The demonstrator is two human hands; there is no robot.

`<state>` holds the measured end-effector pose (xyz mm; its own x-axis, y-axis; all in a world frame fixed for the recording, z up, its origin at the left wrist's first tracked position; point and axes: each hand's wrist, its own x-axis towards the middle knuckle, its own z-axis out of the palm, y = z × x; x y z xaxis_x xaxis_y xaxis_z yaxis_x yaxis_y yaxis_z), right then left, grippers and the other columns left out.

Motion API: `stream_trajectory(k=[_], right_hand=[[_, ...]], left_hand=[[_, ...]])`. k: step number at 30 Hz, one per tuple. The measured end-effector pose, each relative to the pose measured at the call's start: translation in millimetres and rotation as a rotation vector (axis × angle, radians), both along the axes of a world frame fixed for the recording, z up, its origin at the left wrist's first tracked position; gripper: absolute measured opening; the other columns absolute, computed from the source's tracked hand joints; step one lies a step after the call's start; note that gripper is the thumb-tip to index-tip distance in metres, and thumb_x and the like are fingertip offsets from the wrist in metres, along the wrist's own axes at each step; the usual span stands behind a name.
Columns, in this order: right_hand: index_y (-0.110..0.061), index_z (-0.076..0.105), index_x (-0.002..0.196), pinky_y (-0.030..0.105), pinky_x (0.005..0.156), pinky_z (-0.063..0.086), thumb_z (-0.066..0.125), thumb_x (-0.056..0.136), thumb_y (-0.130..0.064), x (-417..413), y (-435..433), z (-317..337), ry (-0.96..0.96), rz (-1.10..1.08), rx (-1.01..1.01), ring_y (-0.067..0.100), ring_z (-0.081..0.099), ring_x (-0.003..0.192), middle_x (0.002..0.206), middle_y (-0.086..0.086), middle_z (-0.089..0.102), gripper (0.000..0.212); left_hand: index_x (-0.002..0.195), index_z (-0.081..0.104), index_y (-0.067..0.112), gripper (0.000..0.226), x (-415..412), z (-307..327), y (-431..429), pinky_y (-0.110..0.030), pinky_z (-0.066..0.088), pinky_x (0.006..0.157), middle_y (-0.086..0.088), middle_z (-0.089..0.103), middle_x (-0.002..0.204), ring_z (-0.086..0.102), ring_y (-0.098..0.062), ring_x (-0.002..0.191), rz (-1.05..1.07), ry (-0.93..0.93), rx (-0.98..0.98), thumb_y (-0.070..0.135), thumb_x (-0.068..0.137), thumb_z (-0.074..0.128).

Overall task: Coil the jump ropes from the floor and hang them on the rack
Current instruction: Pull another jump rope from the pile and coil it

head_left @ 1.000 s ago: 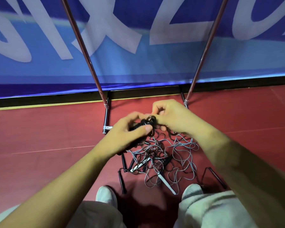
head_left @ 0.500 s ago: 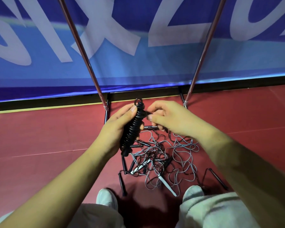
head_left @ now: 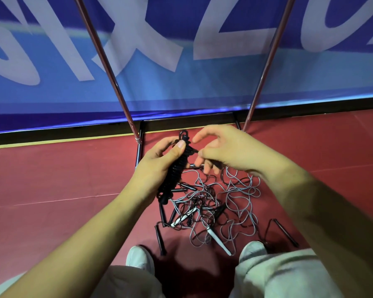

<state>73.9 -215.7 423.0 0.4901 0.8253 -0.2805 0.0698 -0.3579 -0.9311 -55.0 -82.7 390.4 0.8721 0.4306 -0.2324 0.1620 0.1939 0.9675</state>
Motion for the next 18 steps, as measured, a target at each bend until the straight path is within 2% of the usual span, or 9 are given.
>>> stream_trajectory(k=[1, 3, 5, 7, 9, 12, 14, 16, 18], right_hand=[[-0.003, 0.056, 0.106, 0.024, 0.047, 0.048, 0.052, 0.089, 0.010, 0.1, -1.9, 1.1, 0.075, -0.030, 0.030, 0.021, 0.065, 0.054, 0.084, 0.027, 0.071, 0.022], [-0.001, 0.058, 0.100, 0.022, 0.052, 0.053, 0.052, 0.091, 0.009, -1.0, -2.9, 4.2, 0.223, -0.072, 0.097, 0.025, 0.069, 0.062, 0.089, 0.031, 0.069, 0.015], [0.003, 0.059, 0.095, 0.028, 0.064, 0.059, 0.056, 0.093, 0.001, -1.6, -1.8, 7.1, 0.437, -0.137, 0.210, 0.031, 0.069, 0.073, 0.093, 0.036, 0.062, 0.005], [0.007, 0.059, 0.099, 0.035, 0.072, 0.060, 0.061, 0.088, -0.007, -2.3, -1.3, 8.7, 0.618, -0.171, 0.344, 0.035, 0.063, 0.085, 0.096, 0.036, 0.048, 0.018], [0.011, 0.056, 0.112, 0.041, 0.085, 0.058, 0.064, 0.086, -0.005, -3.5, -0.8, 7.2, 0.697, -0.125, 0.445, 0.038, 0.060, 0.096, 0.096, 0.037, 0.043, 0.032], [0.011, 0.049, 0.123, 0.041, 0.093, 0.056, 0.063, 0.080, 0.003, -4.7, -0.5, 3.3, 0.629, -0.107, 0.458, 0.038, 0.068, 0.094, 0.096, 0.031, 0.064, 0.046], [0.011, 0.048, 0.125, 0.036, 0.087, 0.059, 0.059, 0.083, 0.001, -5.5, 1.7, 1.3, 0.520, -0.093, 0.464, 0.032, 0.071, 0.085, 0.096, 0.028, 0.066, 0.045], [0.009, 0.051, 0.123, 0.033, 0.076, 0.061, 0.057, 0.089, 0.002, -5.5, 5.3, 0.3, 0.382, -0.119, 0.433, 0.026, 0.070, 0.073, 0.093, 0.028, 0.066, 0.035], [0.001, 0.060, 0.119, 0.032, 0.064, 0.061, 0.062, 0.090, 0.001, -2.7, 7.3, -4.7, 0.156, -0.192, 0.367, 0.025, 0.068, 0.066, 0.090, 0.020, 0.068, 0.029]], left_hand=[[0.116, 0.063, 0.012, 0.033, 0.0, 0.6, 0.6, -0.023, 0.045, 0.048, -0.002, 0.066, 0.077, 0.059, -0.011, 0.055, 0.003, 0.004, 0.011, 0.033, 0.091, 0.060], [0.117, 0.062, 0.014, 0.037, -0.1, 0.9, 1.7, -0.024, 0.045, 0.048, -0.007, 0.065, 0.079, 0.058, -0.015, 0.056, 0.014, -0.006, 0.019, 0.037, 0.089, 0.061], [0.116, 0.061, 0.018, 0.040, 0.2, 0.9, 2.5, -0.026, 0.046, 0.048, -0.010, 0.064, 0.078, 0.056, -0.020, 0.057, 0.027, -0.021, 0.005, 0.042, 0.084, 0.062], [0.117, 0.059, 0.018, 0.041, 0.7, 1.7, 3.9, -0.026, 0.046, 0.048, -0.010, 0.064, 0.077, 0.058, -0.020, 0.058, 0.033, -0.044, -0.031, 0.041, 0.083, 0.061], [0.116, 0.055, 0.018, 0.037, 1.0, 2.8, 6.9, -0.027, 0.047, 0.051, -0.010, 0.064, 0.076, 0.060, -0.021, 0.061, 0.016, -0.068, -0.096, 0.040, 0.086, 0.057], [0.106, 0.052, 0.018, 0.027, 1.0, 4.2, 10.0, -0.031, 0.050, 0.057, -0.010, 0.063, 0.076, 0.063, -0.025, 0.067, -0.032, -0.088, -0.223, 0.039, 0.089, 0.053], [0.105, 0.051, 0.018, 0.027, 0.9, 4.1, 11.0, -0.031, 0.050, 0.057, -0.009, 0.062, 0.075, 0.063, -0.026, 0.066, -0.037, -0.088, -0.264, 0.039, 0.089, 0.051], [0.112, 0.050, 0.017, 0.033, 0.5, 4.4, 11.2, -0.031, 0.051, 0.057, -0.010, 0.062, 0.075, 0.061, -0.025, 0.065, -0.044, -0.078, -0.297, 0.040, 0.089, 0.051], [0.119, 0.049, 0.017, 0.039, -0.1, 3.9, 11.2, -0.031, 0.052, 0.057, -0.012, 0.061, 0.077, 0.059, -0.025, 0.065, -0.055, -0.064, -0.317, 0.041, 0.088, 0.052]])
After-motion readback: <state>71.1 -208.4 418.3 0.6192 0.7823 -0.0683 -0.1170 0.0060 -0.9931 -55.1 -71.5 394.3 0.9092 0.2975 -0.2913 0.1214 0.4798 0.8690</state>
